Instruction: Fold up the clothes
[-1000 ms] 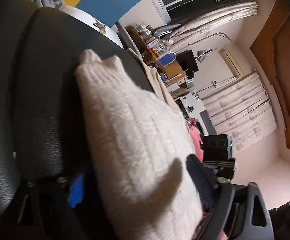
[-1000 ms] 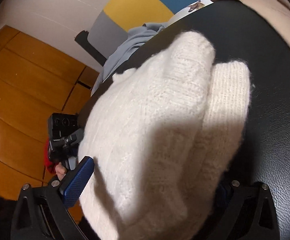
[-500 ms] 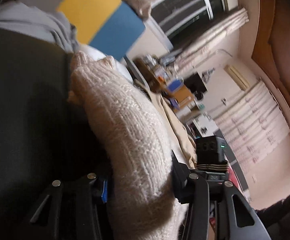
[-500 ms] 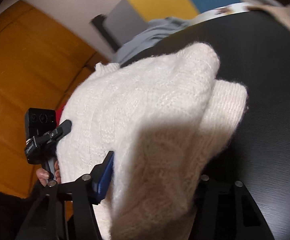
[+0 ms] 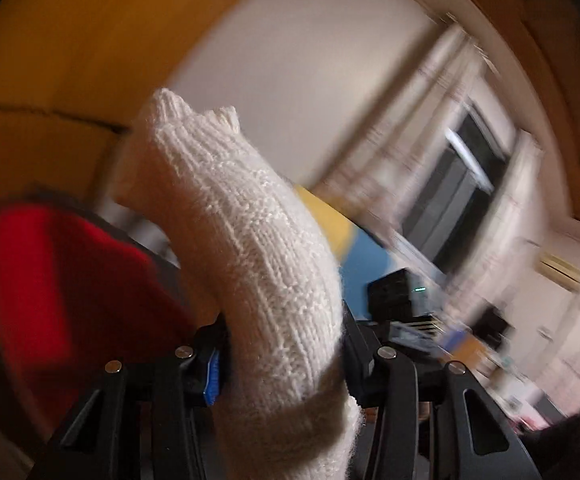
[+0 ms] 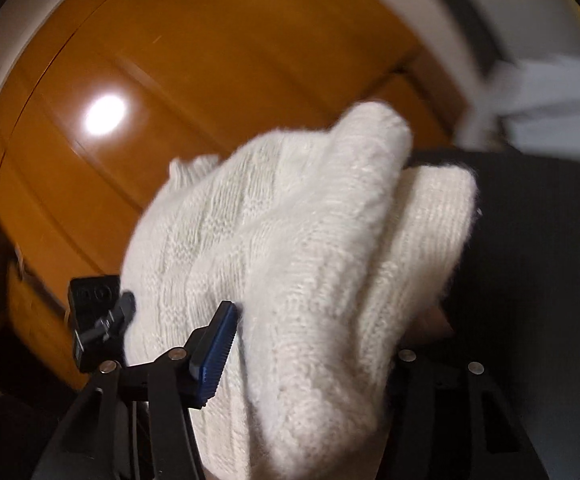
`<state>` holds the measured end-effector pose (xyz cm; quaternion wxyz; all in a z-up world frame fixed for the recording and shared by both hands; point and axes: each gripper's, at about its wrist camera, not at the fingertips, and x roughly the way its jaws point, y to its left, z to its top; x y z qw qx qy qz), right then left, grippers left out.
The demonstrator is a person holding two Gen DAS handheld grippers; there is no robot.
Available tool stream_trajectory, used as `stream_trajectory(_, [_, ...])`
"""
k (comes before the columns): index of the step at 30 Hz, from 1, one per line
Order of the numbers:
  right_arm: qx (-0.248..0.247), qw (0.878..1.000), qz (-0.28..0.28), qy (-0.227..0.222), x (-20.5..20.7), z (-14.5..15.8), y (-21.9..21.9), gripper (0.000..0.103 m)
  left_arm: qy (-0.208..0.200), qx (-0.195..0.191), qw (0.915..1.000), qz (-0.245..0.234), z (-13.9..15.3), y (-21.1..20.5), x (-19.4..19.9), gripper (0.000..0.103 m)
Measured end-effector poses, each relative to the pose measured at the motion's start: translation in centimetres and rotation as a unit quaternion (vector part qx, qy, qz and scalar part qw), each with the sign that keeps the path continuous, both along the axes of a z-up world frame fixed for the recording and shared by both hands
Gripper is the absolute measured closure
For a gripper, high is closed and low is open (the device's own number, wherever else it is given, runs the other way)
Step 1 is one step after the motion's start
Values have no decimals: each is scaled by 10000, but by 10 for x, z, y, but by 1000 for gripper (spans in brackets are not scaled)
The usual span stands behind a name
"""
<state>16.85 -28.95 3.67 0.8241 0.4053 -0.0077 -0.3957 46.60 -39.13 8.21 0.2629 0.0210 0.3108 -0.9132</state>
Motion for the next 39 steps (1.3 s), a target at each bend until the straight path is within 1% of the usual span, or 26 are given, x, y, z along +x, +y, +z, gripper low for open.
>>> stream_trajectory(1, [16, 9998, 137, 164, 13, 8, -23, 44, -59, 91, 9997, 219, 3, -17, 14, 56])
stream_trajectory(3, [47, 9979, 411, 491, 39, 23, -70, 44, -125, 450, 9971, 599, -8, -47, 32, 56])
stream_trajectory(4, [116, 9963, 514, 676, 51, 25, -93, 44, -236, 715, 9936, 844, -20, -65, 40, 56])
stream_trajectory(6, [496, 9906, 573, 1139, 73, 5, -134, 44, -650, 1296, 9801, 1355, -55, -91, 46, 56])
stream_trajectory(7, [626, 9877, 589, 1304, 80, -2, -149, 42, -450, 1609, 9768, 1341, -73, -94, 51, 56])
stream_trajectory(8, [626, 9875, 577, 1323, 78, -4, -151, 38, -248, 1919, 9721, 1323, -91, -97, 56, 55])
stream_trajectory(9, [627, 9874, 565, 1342, 76, -6, -153, 26, -101, 1879, 9737, 1281, -98, -92, 58, 52])
stream_trajectory(10, [627, 9872, 553, 1361, 74, -7, -155, 17, 47, 1838, 9751, 1239, -105, -87, 60, 51])
stream_trajectory(13, [629, 9865, 517, 1419, 69, -13, -161, 15, 120, 1620, 9781, 1301, -102, -78, 58, 45])
stream_trajectory(15, [630, 9861, 493, 1458, 66, -16, -165, 14, -7, 1466, 9782, 1470, -92, -72, 57, 36])
stream_trajectory(18, [631, 9854, 457, 1515, 60, -21, -171, 12, -120, 862, 9760, 1994, -59, -48, 68, 32])
stream_trajectory(19, [617, 9848, 454, 1557, 60, -23, -173, 12, -95, 662, 9732, 2202, -49, -43, 78, 30])
stream_trajectory(20, [572, 9835, 471, 1649, 62, -23, -173, 12, -69, 462, 9695, 2407, -38, -38, 88, 25])
stream_trajectory(21, [527, 9821, 488, 1741, 64, -24, -174, 12, -43, 262, 9649, 2611, -27, -32, 98, 23])
stream_trajectory(22, [482, 9806, 505, 1833, 66, -24, -174, 12, 3, 74, 9635, 2676, -17, -31, 102, 23])
stream_trajectory(24, [392, 9772, 538, 2016, 71, -25, -175, 12, -80, -241, 9661, 2568, -3, -38, 101, 23])
stream_trajectory(27, [256, 9713, 588, 2289, 77, -26, -176, 12, -697, -184, 9689, 2366, 5, -69, 60, 23])
stream_trajectory(29, [166, 9669, 620, 2469, 82, -27, -177, 12, -1252, 219, 9677, 2178, -8, -99, 41, 25])
stream_trajectory(31, [75, 9620, 653, 2649, 86, -28, -178, 11, -1717, 784, 9589, 2118, -40, -131, 27, 25])
stream_trajectory(32, [30, 9595, 669, 2738, 88, -28, -179, 9, -1946, 1066, 9526, 2084, -56, -148, 19, 20])
stream_trajectory(33, [-16, 9568, 685, 2827, 90, -28, -179, 3, -1804, 1211, 9542, 2057, -70, -158, 26, 10])
stream_trajectory(34, [-61, 9540, 701, 2916, 93, -29, -180, 0, -1477, 1603, 9565, 1938, -81, -169, 33, 6])
stream_trajectory(35, [-96, 9531, 700, 2944, 93, -31, -180, 0, -1145, 1992, 9562, 1814, -93, -180, 41, 4])
stream_trajectory(36, [-110, 9565, 662, 2838, 92, -35, -183, 0, -1125, 1961, 9568, 1829, -95, -181, 42, 4])
stream_trajectory(38, [-136, 9630, 585, 2626, 88, -44, -187, 0, -1485, 1546, 9558, 2011, -87, -167, 35, 4])
stream_trajectory(39, [-153, 9650, 560, 2558, 86, -47, -187, 0, -1567, 1444, 9555, 2039, -86, -162, 31, 4])
